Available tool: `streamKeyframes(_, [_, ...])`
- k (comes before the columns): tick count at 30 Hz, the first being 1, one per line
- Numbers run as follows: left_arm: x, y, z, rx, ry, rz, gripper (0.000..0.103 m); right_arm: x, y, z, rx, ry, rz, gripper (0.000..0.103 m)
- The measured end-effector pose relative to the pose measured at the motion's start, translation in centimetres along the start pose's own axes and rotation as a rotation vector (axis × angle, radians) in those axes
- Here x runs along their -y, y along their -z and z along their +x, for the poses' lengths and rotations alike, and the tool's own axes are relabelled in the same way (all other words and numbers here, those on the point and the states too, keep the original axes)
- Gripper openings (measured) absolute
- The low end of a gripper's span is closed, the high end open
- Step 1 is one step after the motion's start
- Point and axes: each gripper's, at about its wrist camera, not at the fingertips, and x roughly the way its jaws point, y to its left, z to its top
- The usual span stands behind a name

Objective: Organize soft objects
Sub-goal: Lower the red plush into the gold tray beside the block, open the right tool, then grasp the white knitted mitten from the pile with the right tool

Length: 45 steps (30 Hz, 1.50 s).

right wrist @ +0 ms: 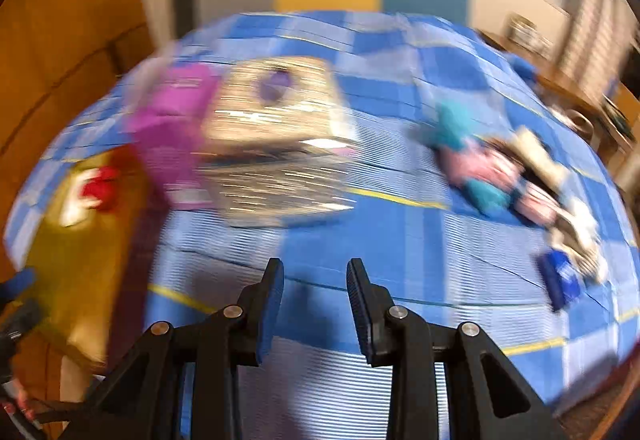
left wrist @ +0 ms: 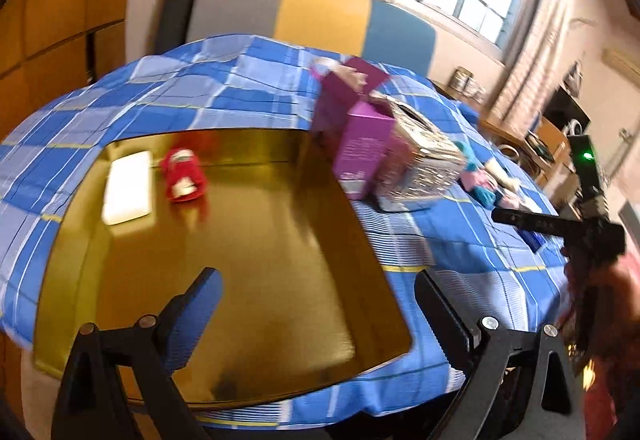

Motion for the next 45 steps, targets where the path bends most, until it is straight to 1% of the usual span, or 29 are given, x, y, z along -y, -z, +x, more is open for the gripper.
streamKeyframes(4, [2.1,-0.2,0.7,-0.026,0.029,0.02,0.097,6.9,-0.4,1.0,-0.046,0.087,0.1,0.032])
streamKeyframes(6, [3.0,-0.5,1.2,-0.051,0.048,0.02,0.097,10.9,-0.7,1.4,-0.06,0.174,0.152,0.032])
streamKeyframes(7, [3.4,-0.6,1.5,-0.066,0.047,0.023,0.097,12.4,-0.9,1.6,-0.065,0.199,0.177,0.032])
streamKeyframes(8, [3.9,-0.7,1.8,-0.085,0.039,0.025,0.097,14.7,-1.1,1.9,-0.082,0.236,0.216,0.032])
streamKeyframes(10, [4.6,-0.9,2.2,-0.11,0.051,0.014,0.097,18.5,-1.2,1.9,-0.09,0.276,0.304,0.032])
streamKeyframes(12, [5.3,-1.1,2.5,-0.126,0.067,0.005,0.097,22.7,-1.2,2.2,-0.114,0.293,0.402,0.032])
streamKeyframes(15, [6.5,-1.2,2.5,-0.125,0.069,0.025,0.097,26.9,-0.8,2.8,-0.139,0.295,0.504,0.033])
streamKeyframes(17, [7.1,-1.3,2.4,-0.126,0.07,0.038,0.097,29.0,-0.3,3.6,-0.163,0.265,0.577,0.033])
streamKeyframes(18, [7.4,-1.4,2.4,-0.124,0.072,0.039,0.098,29.8,-0.1,3.9,-0.168,0.221,0.606,0.033])
streamKeyframes(20, [7.7,-1.5,2.6,-0.127,0.072,0.041,0.098,30.2,0.1,4.4,-0.183,0.165,0.642,0.033])
streamKeyframes(21, [7.9,-1.6,2.7,-0.129,0.074,0.04,0.098,29.8,0.1,4.4,-0.173,0.118,0.645,0.034])
streamKeyframes(22, [8.1,-1.6,2.8,-0.13,0.076,0.04,0.098,29.2,0.1,4.3,-0.177,0.079,0.638,0.034])
streamKeyframes(23, [8.4,-1.7,3.0,-0.134,0.077,0.043,0.098,28.4,0.1,4.5,-0.189,0.021,0.625,0.034])
streamKeyframes(25, [8.9,-1.8,3.4,-0.145,0.085,0.046,0.098,25.9,-0.1,4.6,-0.217,-0.1,0.564,0.034])
streamKeyframes(26, [9.1,-1.8,3.5,-0.146,0.091,0.048,0.098,24.4,-0.2,4.3,-0.219,-0.143,0.518,0.034])
streamKeyframes(27, [9.4,-1.7,3.6,-0.146,0.088,0.056,0.098,23.7,-0.5,4.0,-0.214,-0.155,0.489,0.034])
streamKeyframes(29, [9.9,-1.7,3.7,-0.147,0.083,0.067,0.098,23.1,-1.0,2.5,-0.162,-0.127,0.455,0.034])
streamKeyframes(30, [10.1,-1.7,3.7,-0.147,0.087,0.067,0.098,23.6,-1.6,1.2,-0.106,-0.084,0.448,0.035])
streamKeyframes(31, [10.2,-1.6,3.7,-0.149,0.09,0.067,0.098,24.0,-1.9,0.3,-0.068,-0.033,0.443,0.038])
streamKeyframes(32, [10.3,-1.6,3.8,-0.149,0.089,0.068,0.098,24.8,-2.3,-0.6,-0.029,0.058,0.434,0.045])
streamKeyframes(33, [10.5,-1.6,3.8,-0.149,0.091,0.07,0.098,25.8,-2.7,-1.1,-0.006,0.149,0.423,0.056])
streamKeyframes(34, [10.6,-1.6,3.8,-0.148,0.095,0.07,0.098,26.6,-3.3,-1.0,-0.004,0.199,0.417,0.063])
streamKeyframes(35, [10.8,-1.6,3.8,-0.149,0.095,0.071,0.098,27.7,-3.6,-0.8,-0.026,0.258,0.421,0.071])
streamKeyframes(36, [10.9,-1.6,3.9,-0.151,0.093,0.073,0.098,28.4,-3.5,-0.5,-0.046,0.277,0.427,0.072])
streamKeyframes(38, [11.2,-1.6,3.9,-0.153,0.097,0.076,0.098,29.9,-3.3,1.0,-0.122,0.286,0.434,0.072])
streamKeyframes(39, [11.4,-1.6,4.0,-0.155,0.097,0.079,0.098,30.2,-3.1,1.5,-0.138,0.301,0.427,0.072])
streamKeyframes(41, [11.8,-1.6,4.2,-0.161,0.09,0.09,0.098,30.3,-2.7,1.2,-0.129,0.34,0.411,0.072])
streamKeyframes(43, [12.1,-1.6,4.4,-0.169,0.093,0.095,0.098,30.5,-2.8,1.8,-0.13,0.321,0.42,0.072])
streamKeyframes(45, [12.6,-1.6,4.6,-0.172,0.091,0.1,0.098,30.6,-2.5,2.6,-0.156,0.295,0.427,0.072])
